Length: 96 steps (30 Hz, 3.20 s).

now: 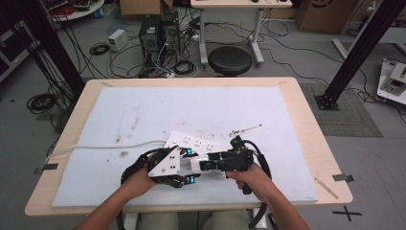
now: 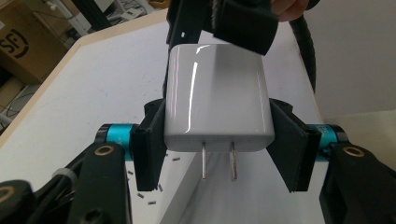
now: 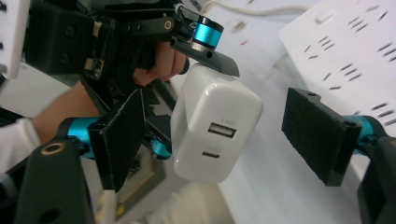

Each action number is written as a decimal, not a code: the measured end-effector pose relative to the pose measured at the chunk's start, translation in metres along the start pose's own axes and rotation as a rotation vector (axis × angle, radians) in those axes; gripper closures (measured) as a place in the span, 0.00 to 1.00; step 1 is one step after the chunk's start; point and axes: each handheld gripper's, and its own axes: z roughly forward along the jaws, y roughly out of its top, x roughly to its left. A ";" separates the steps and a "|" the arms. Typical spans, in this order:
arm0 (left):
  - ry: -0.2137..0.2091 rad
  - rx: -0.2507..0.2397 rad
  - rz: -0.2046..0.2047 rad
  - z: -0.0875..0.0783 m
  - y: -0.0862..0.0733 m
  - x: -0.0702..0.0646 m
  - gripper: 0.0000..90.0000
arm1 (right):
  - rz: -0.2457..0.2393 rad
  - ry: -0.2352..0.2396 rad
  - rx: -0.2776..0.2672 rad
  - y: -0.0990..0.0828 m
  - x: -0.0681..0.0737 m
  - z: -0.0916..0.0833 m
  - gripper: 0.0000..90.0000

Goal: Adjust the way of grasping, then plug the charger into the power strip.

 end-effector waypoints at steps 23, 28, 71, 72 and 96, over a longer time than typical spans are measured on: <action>-0.001 0.000 -0.226 0.004 -0.017 0.007 0.24 | 0.068 0.014 0.062 -0.003 -0.011 -0.011 0.70; 0.032 -0.070 -0.340 -0.009 -0.029 0.012 0.24 | -0.081 -0.142 0.081 -0.001 -0.005 -0.025 0.70; 0.318 -0.097 -0.557 -0.075 -0.066 0.015 0.24 | -0.478 -0.674 0.380 0.016 0.027 -0.072 0.70; 0.324 -0.099 -0.559 -0.076 -0.066 0.014 0.24 | -0.482 -0.673 0.390 0.018 0.028 -0.071 0.70; 0.381 -0.108 -0.558 -0.096 -0.084 0.005 0.24 | -0.579 -0.613 0.615 0.072 0.035 -0.006 0.70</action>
